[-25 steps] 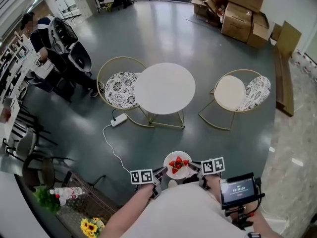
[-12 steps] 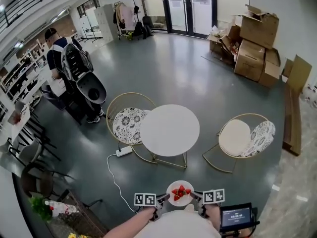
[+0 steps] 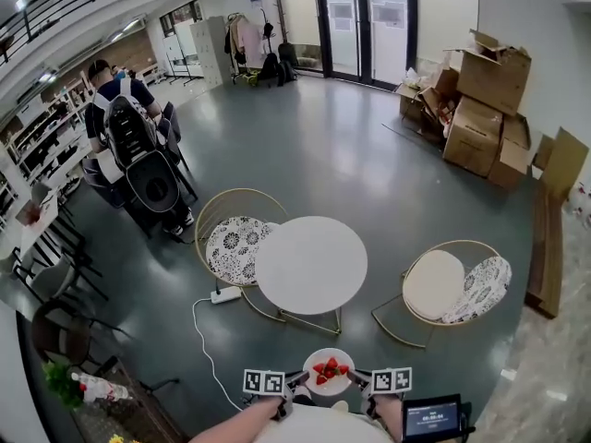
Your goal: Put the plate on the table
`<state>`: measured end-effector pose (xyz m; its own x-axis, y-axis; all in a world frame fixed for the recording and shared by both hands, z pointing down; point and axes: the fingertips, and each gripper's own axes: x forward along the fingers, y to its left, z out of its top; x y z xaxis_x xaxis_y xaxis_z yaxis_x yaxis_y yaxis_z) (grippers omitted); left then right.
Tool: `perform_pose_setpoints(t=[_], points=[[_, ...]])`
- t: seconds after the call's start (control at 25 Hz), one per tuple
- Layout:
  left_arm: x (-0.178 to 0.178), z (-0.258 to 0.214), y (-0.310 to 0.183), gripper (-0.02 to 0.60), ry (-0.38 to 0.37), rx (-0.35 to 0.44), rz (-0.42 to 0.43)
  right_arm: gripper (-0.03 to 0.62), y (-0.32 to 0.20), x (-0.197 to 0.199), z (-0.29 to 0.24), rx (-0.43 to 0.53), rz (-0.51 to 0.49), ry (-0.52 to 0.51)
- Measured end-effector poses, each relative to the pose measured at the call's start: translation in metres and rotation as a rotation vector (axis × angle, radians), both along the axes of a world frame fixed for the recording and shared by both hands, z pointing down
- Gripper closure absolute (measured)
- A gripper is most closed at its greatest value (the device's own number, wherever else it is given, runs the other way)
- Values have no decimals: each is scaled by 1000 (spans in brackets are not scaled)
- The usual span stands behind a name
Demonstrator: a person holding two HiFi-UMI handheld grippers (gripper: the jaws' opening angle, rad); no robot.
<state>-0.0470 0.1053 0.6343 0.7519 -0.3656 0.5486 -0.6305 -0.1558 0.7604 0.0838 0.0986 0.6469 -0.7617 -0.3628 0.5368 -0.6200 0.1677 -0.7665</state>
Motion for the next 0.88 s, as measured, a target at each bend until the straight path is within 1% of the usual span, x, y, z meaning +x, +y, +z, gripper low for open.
perform_pose_setpoints(t=[0.24,0.4,0.56,0.68,0.88], points=[[-3,13,-23,563,8,-39,-12,556,-22,-2,11,-47,-14,7],[0,18,-59,563,22,-53,12,556,-54,1,14,-54,-4,28],[7,15,-106,563,40,-39,57,556,-98,9,9,-39,25,56],[7,12,-137,563,52,-21,74,556,-127,10,5,-23,46,81],[-9,-4,-186,563,77,4,88,556,-175,-10,-14,9,46,101]])
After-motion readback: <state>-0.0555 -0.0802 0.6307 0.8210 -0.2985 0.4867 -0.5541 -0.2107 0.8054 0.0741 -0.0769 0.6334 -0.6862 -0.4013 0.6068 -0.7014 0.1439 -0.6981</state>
